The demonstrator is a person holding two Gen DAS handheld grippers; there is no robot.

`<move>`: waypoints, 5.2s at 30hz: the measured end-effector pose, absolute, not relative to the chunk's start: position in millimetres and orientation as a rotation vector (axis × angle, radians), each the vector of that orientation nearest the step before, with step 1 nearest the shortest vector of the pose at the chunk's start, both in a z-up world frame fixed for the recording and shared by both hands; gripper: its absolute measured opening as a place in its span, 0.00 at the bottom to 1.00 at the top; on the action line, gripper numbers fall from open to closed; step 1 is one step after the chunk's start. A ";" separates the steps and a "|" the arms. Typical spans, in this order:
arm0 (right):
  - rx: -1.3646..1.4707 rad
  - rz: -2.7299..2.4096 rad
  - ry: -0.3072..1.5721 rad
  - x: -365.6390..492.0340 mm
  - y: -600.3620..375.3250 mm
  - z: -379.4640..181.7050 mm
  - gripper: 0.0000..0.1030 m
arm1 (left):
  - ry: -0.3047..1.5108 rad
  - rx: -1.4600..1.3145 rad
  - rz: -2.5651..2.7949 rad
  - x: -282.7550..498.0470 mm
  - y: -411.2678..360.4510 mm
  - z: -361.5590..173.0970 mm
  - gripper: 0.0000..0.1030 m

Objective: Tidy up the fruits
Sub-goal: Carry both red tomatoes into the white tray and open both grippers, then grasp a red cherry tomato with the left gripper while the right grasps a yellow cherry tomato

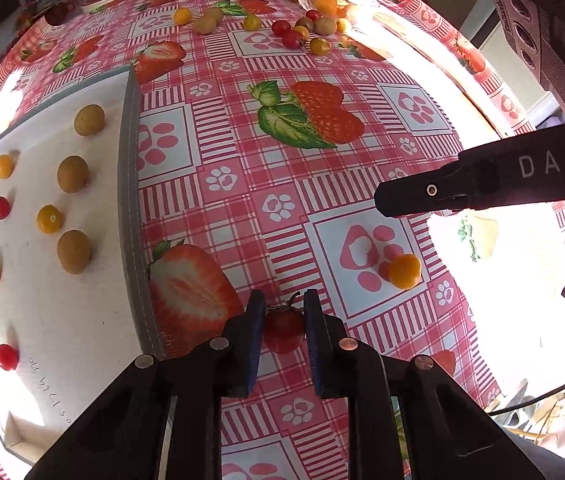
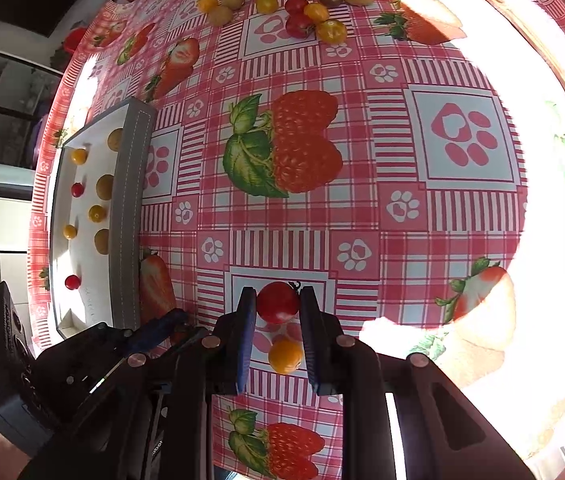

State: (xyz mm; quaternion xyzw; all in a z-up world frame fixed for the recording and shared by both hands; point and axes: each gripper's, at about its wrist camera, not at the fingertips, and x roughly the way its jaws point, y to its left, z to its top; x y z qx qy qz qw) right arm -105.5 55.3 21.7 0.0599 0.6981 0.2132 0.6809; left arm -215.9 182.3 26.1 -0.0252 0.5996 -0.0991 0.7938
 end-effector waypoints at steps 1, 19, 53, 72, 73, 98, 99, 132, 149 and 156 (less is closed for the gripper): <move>0.134 0.478 1.566 -105.1 55.6 22.2 0.23 | 1.282 -0.064 -0.215 -216.1 183.4 29.4 0.20; 0.063 0.582 1.521 -98.4 111.7 51.3 0.23 | 1.182 -0.194 -0.090 -217.8 248.0 75.2 0.20; -0.145 0.758 1.536 -54.7 309.8 17.0 0.23 | 1.233 -0.280 0.233 -197.6 378.1 15.6 0.20; -0.093 0.776 1.543 -54.4 314.4 12.8 0.48 | 1.218 -0.215 0.228 -195.6 369.6 17.4 0.63; -0.079 0.781 1.539 -53.7 312.6 15.3 0.53 | 1.205 -0.204 0.229 -196.5 368.8 19.6 0.63; 0.083 0.427 1.403 -64.5 92.7 75.6 0.75 | 1.201 -0.074 0.016 -134.7 280.2 78.6 0.63; 0.070 0.413 1.411 -71.4 84.5 72.9 0.75 | 1.200 -0.079 0.000 -128.3 273.1 80.4 0.63; -0.128 0.446 1.420 -173.9 70.4 20.3 0.49 | 1.141 0.040 -0.172 9.5 141.1 23.2 0.63; -0.149 0.454 1.406 -168.9 69.0 13.1 0.49 | 1.122 0.123 -0.229 4.5 125.6 8.3 0.46; -0.163 0.432 1.400 -171.8 69.3 15.5 0.38 | 1.120 0.100 -0.252 0.1 121.5 10.1 0.24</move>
